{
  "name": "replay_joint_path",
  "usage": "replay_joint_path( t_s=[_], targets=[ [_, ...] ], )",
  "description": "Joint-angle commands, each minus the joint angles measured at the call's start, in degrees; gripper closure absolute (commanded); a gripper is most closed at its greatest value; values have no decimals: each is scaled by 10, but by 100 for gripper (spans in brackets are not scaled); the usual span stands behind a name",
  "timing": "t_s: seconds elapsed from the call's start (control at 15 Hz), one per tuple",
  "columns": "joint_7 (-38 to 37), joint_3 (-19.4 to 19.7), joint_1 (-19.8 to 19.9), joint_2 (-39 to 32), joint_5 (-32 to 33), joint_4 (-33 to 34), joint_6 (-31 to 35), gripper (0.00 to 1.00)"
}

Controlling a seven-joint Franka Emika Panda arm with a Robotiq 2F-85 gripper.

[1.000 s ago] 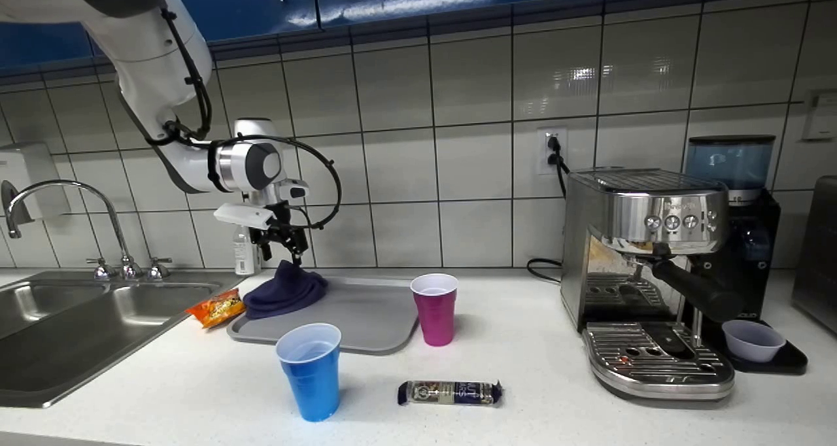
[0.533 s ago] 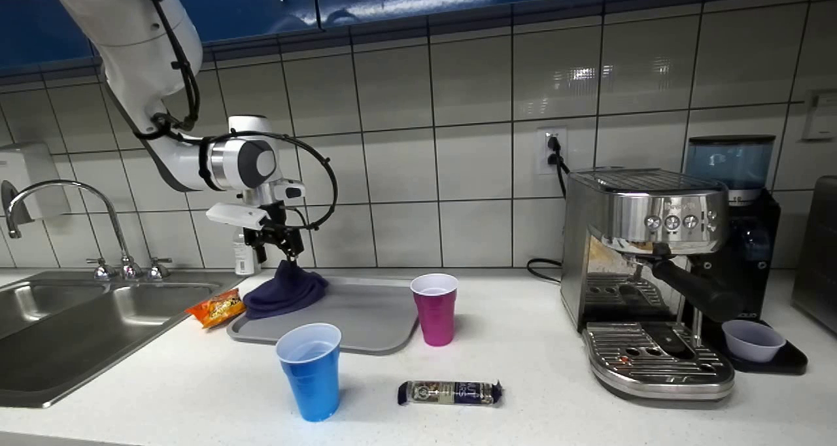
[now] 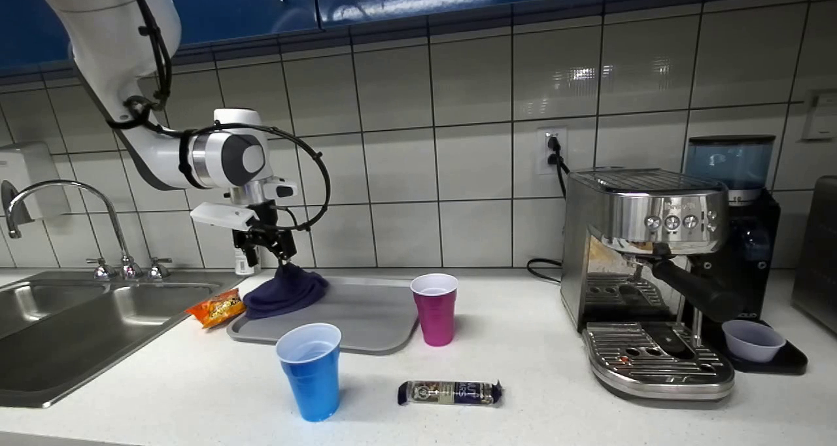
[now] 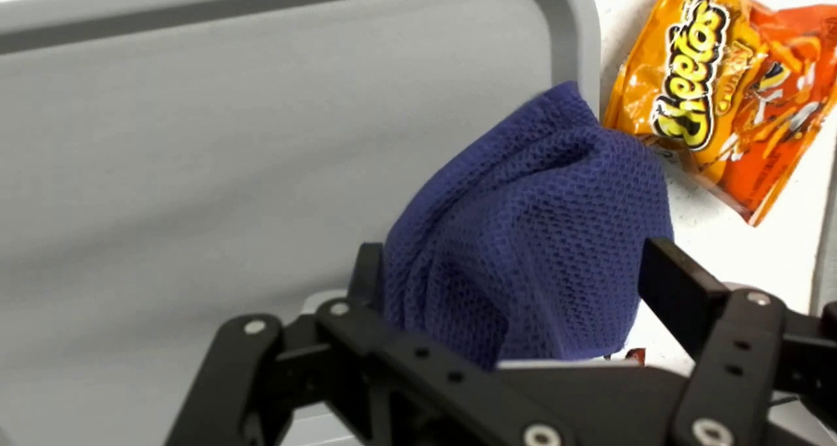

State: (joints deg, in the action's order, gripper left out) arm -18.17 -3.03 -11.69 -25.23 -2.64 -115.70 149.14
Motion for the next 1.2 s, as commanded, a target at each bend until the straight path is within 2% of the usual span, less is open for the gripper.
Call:
replay_joint_path(
  t_s=[0.0,0.67,1.13],
  targets=[
    [-13,1,-1,64,-6,-73,19,0],
    [-61,7,3,160,8,-177,20,0],
    [-24,18,37,209,6,-226,15,0]
  ],
)
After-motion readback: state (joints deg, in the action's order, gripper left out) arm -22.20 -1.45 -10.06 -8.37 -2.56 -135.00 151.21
